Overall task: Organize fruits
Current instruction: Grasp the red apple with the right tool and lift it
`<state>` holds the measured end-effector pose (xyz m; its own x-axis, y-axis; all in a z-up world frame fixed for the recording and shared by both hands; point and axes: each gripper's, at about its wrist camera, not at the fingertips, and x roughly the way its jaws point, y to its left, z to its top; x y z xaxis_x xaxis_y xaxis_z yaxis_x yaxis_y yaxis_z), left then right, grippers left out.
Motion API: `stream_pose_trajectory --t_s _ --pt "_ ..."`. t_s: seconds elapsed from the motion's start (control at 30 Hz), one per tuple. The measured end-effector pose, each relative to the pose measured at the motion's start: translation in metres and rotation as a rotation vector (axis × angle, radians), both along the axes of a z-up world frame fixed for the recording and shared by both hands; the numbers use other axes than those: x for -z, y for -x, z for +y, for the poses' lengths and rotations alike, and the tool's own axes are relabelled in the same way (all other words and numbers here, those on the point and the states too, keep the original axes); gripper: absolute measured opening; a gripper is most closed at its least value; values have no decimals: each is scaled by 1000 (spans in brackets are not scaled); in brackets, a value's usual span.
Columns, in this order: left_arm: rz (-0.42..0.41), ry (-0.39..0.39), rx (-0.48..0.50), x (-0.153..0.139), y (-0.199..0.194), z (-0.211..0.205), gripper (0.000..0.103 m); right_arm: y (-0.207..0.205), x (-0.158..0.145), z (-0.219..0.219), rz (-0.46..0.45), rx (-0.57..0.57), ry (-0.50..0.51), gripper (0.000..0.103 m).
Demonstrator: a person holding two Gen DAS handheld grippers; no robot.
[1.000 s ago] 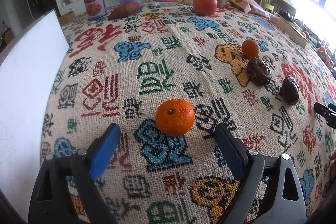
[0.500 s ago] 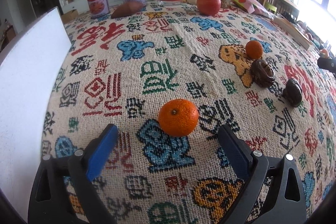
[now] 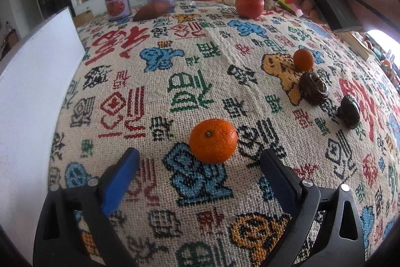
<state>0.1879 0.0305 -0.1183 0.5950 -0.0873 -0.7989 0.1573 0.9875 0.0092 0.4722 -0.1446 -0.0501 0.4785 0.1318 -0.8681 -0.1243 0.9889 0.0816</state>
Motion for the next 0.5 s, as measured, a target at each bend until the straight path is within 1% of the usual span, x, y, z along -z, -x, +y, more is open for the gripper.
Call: stream_pose_trajectory --t_s 0.07,0.1,0.13,0.23,0.3,0.37,0.5 --pt "0 0 0 0 0 0 98 -14 13 5 24 22 25 101" --pt "0 0 0 0 0 0 98 -18 18 3 36 38 16 86" --pt "0 1 0 0 0 0 98 -20 23 -1 52 47 -12 59" --pt "0 1 0 0 0 0 98 -10 23 -23 44 73 -128 58" --pt "0 0 0 0 0 0 98 8 22 -48 53 90 -252 58" --pt "0 0 0 0 0 0 98 37 20 -79 65 122 -390 58" --pt "0 -1 0 0 0 0 98 123 20 -147 116 193 -634 58"
